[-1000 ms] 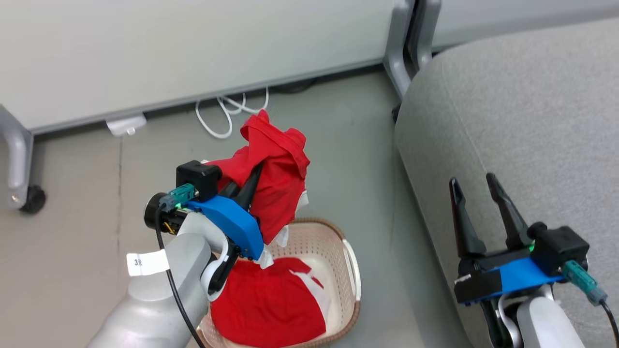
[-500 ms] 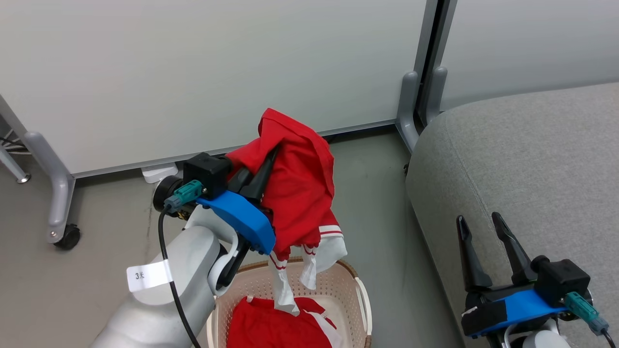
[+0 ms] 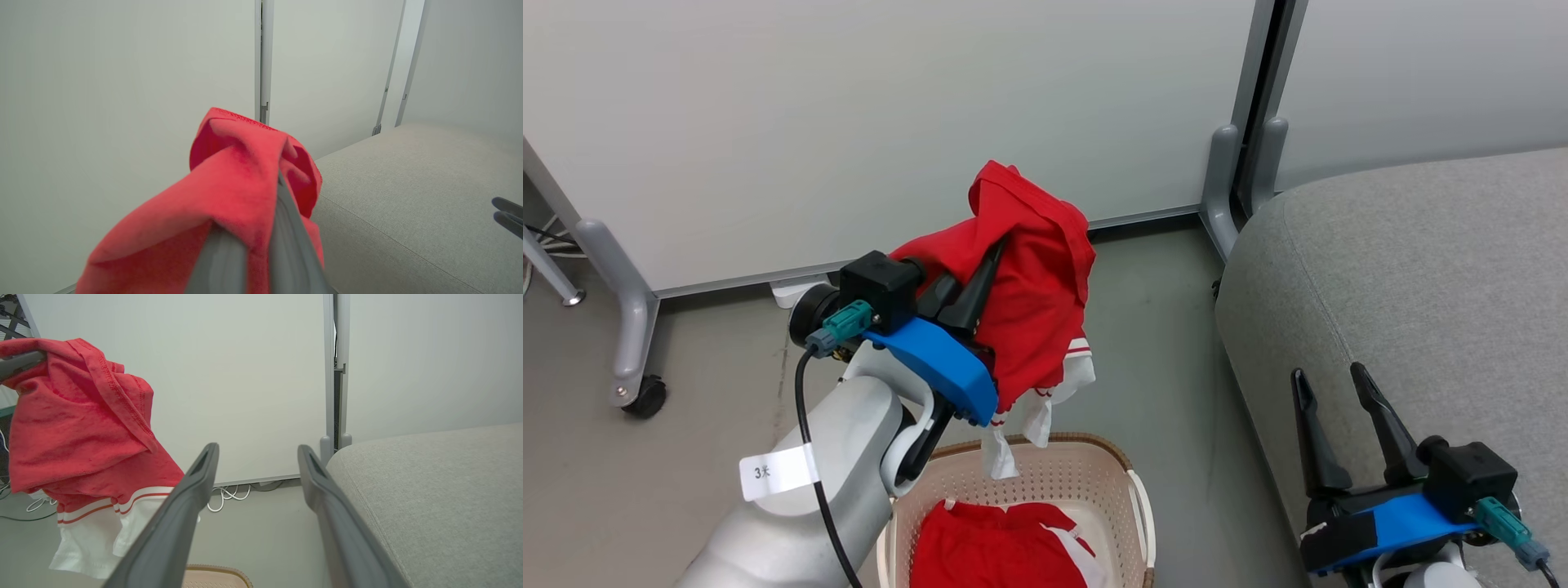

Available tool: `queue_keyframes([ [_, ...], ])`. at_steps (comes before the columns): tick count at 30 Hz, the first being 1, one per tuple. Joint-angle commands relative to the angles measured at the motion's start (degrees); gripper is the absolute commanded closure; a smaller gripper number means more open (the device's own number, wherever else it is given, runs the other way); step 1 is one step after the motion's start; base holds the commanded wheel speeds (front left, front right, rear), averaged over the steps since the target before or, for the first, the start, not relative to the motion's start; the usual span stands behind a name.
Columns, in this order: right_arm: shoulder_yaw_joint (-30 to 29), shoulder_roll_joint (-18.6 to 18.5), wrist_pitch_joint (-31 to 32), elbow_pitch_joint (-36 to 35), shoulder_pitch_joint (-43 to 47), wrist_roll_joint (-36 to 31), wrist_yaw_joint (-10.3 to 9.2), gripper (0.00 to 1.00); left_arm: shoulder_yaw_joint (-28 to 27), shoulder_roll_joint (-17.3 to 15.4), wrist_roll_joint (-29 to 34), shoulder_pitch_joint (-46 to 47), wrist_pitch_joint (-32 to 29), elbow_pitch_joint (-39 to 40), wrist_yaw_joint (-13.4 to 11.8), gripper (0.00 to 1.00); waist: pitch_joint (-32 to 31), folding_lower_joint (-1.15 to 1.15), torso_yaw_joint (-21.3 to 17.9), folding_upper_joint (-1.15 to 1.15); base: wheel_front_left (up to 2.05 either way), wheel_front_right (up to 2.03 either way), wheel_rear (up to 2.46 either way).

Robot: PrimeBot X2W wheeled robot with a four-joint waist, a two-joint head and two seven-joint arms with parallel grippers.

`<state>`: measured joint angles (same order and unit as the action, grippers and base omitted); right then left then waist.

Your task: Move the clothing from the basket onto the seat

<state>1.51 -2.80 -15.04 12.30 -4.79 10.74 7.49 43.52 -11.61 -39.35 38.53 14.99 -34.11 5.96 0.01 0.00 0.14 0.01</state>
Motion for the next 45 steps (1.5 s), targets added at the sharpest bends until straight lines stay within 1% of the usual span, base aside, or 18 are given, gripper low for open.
queue_keyframes([
  [1, 0.20, -0.16, -0.22, -0.18, 0.31, 0.40, 0.01, 0.00, 0.08, -0.18, 0.11, -0.11, 0.28, 0.41, -0.26, 1.00, 0.08, 0.00, -0.03, -0.01, 0.00, 0.00, 0.00],
  [7, 3.48, -0.17, -0.22, 0.19, 0.35, 1.47, 0.01, 0.00, 0.42, -0.05, 0.15, 0.41, 0.21, 0.58, -0.44, 1.00, 0.48, 0.00, -0.01, -0.01, 0.00, 0.00, 0.00],
  [18, 14.69, -0.16, -0.22, 1.29, 0.94, 3.95, 0.01, 0.00, 1.34, 1.22, 0.33, 1.56, 0.16, 0.62, -0.39, 1.00, 0.93, 0.00, 0.93, -0.01, 0.00, 0.00, 0.00],
  [26, 22.85, -0.17, -0.22, 3.51, -2.00, 6.08, 0.01, 0.00, 1.85, 2.03, 0.57, 2.29, 0.19, 0.61, -0.28, 1.00, 1.28, 0.00, 1.51, -0.01, 0.00, 0.00, 0.00],
  [27, 22.85, -0.17, -0.22, 3.51, -2.00, 6.08, 0.01, 0.00, 1.85, 2.03, 0.57, 2.29, 0.19, 0.61, -0.28, 1.00, 1.28, 0.00, 1.51, -0.01, 0.00, 0.00, 0.00],
  [36, 29.15, -0.16, -0.23, 8.22, -9.11, 8.17, 0.01, 0.00, 2.74, 3.81, 1.04, 4.25, 0.20, 0.68, -0.07, 1.00, 3.11, 0.00, 3.22, -0.01, 0.00, 0.00, 0.00],
  [40, 30.67, -0.14, -0.22, 10.16, -12.54, 9.28, 0.01, 0.00, 3.13, 4.59, 1.10, 5.26, 0.21, 0.51, 0.09, 1.00, 4.23, 0.00, 4.27, -0.01, 0.00, 0.00, 0.00],
  [45, 30.85, -0.16, -0.22, 12.01, -16.22, 11.69, 0.01, 0.00, 3.61, 5.51, 1.45, 6.54, 0.23, 0.45, 0.32, 1.00, 5.70, 0.00, 5.56, -0.01, 0.00, 0.00, 0.00],
])
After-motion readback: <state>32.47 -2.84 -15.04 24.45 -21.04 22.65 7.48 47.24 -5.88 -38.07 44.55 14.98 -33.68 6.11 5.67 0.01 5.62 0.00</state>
